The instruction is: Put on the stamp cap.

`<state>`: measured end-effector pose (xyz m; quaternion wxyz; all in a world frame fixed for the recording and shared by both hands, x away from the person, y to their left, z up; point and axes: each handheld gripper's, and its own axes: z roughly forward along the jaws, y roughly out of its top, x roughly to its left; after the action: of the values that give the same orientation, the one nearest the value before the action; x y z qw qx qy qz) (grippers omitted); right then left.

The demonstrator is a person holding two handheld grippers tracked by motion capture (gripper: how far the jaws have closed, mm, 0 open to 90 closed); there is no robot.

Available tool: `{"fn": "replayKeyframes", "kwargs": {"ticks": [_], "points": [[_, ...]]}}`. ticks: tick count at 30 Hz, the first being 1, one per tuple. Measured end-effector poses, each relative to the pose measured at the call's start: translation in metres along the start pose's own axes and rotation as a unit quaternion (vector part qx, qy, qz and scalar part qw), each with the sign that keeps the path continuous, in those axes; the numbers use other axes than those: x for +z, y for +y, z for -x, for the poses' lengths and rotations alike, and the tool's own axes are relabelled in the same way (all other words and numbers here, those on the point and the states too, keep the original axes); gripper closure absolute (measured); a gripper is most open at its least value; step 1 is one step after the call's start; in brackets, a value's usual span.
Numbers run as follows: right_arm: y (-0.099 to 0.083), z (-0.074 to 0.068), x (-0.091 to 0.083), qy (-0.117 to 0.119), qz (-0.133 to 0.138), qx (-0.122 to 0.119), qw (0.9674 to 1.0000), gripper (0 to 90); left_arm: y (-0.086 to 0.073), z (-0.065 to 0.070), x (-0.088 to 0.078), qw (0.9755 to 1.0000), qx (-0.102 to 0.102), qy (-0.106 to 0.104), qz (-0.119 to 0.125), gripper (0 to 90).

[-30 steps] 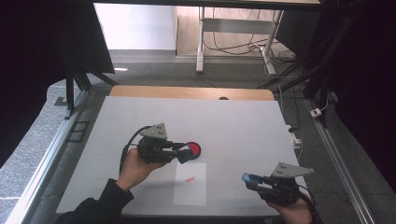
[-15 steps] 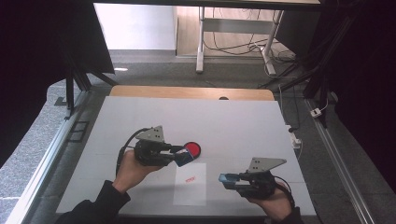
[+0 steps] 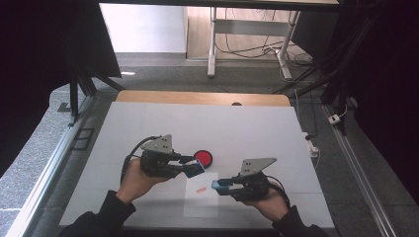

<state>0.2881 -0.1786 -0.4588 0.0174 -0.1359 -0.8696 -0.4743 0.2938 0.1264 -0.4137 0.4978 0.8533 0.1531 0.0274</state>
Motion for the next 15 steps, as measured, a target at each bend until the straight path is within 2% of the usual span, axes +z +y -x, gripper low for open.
{"fn": "replayKeyframes", "kwargs": {"ticks": [4,7,12,15], "points": [[0.004,0.003,0.014,0.019,-0.014,-0.009,0.9997,68.6,0.001,0.003,-0.002,0.9999,0.015,-0.008,0.002,70.2],[0.006,0.005,0.022,0.024,-0.022,-0.021,0.9992,68.6,0.001,0.002,-0.002,0.9997,0.019,-0.013,0.001,70.3],[0.012,0.006,0.030,0.043,-0.020,-0.016,0.9988,68.6,0.002,0.003,-0.002,0.9990,0.025,-0.036,0.006,70.3],[0.018,0.005,0.036,0.050,-0.017,-0.023,0.9983,68.6,0.002,0.004,-0.001,0.9983,0.035,-0.047,0.005,70.3]]}}
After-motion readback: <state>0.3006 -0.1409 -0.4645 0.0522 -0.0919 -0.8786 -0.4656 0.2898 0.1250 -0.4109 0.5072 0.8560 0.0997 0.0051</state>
